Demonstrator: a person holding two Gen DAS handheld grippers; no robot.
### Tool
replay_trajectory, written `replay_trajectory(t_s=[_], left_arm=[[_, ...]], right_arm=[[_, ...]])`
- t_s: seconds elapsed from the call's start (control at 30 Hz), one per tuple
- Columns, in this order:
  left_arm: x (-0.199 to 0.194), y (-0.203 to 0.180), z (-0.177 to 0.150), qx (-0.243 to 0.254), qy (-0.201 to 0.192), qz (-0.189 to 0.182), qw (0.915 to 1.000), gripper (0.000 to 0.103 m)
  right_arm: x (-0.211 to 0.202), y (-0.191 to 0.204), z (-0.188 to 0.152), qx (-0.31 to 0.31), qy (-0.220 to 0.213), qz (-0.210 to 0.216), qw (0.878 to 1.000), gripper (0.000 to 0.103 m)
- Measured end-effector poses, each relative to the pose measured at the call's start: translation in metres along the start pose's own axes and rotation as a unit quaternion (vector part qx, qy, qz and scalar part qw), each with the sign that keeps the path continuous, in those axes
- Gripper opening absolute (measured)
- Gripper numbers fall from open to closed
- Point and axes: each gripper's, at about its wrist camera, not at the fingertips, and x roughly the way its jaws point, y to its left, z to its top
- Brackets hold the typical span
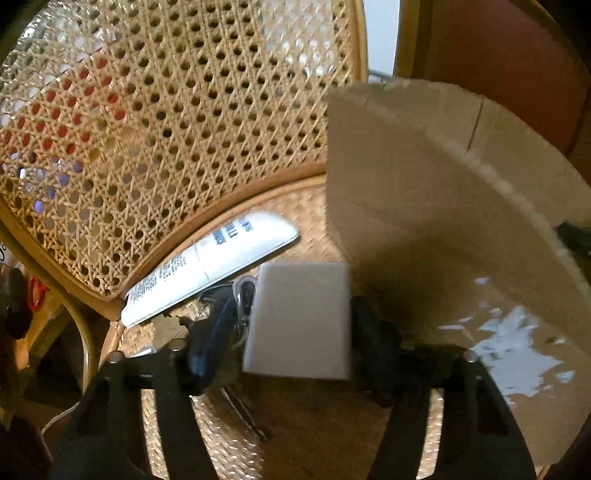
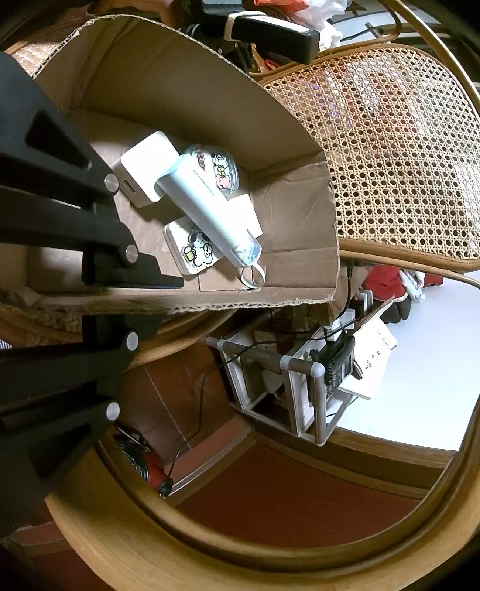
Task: Organize rigid objects
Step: 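Grasp the white square charger with the left gripper, then carry the white charger into the box and open the left gripper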
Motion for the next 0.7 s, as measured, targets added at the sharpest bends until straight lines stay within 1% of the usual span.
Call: replay_trajectory(t_s=[0.1, 0.23, 0.27, 0.33, 0.4, 0.43, 0.5, 0.53, 0.63, 0.7], left_arm=[[-0.004, 0.009, 0.001, -0.039, 0.002, -0.017, 0.9991, 0.051], [-0.01, 0.02, -0.001, -0.06, -0.001, -0.016, 0.9981, 0.051], [-0.019, 0.021, -0.01, -0.06, -0.005, -0.016, 0.998, 0.051], [-0.029, 0.023, -0.011, -0.06, -0.012, -0.013, 0.998, 0.051], [-0.043, 0.022, -0.011, -0.063, -0.025, -0.014, 0.9976, 0.051], [-0.052, 0.023, -0.01, -0.068, -0.038, -0.016, 0.9968, 0.051], [-0.07, 0.027, -0.009, -0.082, -0.056, -0.027, 0.9946, 0.051], [-0.082, 0.029, -0.007, -0.092, -0.072, -0.035, 0.9925, 0.051], [-0.112, 0.027, 0.007, -0.089, -0.1, -0.044, 0.99, 0.051], [-0.132, 0.018, 0.015, -0.08, -0.121, -0.057, 0.9878, 0.051]], right_arm=[[0.0, 0.0, 0.0, 0.0, 0.0, 0.0, 1.0, 0.009], [0.001, 0.0, 0.0, -0.001, 0.0, 0.0, 1.0, 0.009], [0.0, 0.0, 0.0, 0.0, 0.0, 0.0, 1.0, 0.009], [0.0, 0.0, 0.0, -0.001, 0.0, -0.001, 1.0, 0.009], [0.0, 0.0, 0.0, 0.0, 0.0, -0.001, 1.0, 0.009], [0.001, 0.0, 0.0, 0.0, 0.0, -0.001, 1.0, 0.009], [0.001, 0.0, 0.0, 0.0, 0.0, -0.002, 1.0, 0.009], [0.001, 0.0, 0.001, 0.0, 0.0, -0.002, 1.0, 0.009], [0.001, -0.001, 0.001, 0.0, -0.001, -0.004, 1.0, 0.009], [0.001, -0.001, 0.002, -0.001, -0.001, -0.006, 1.0, 0.009]])
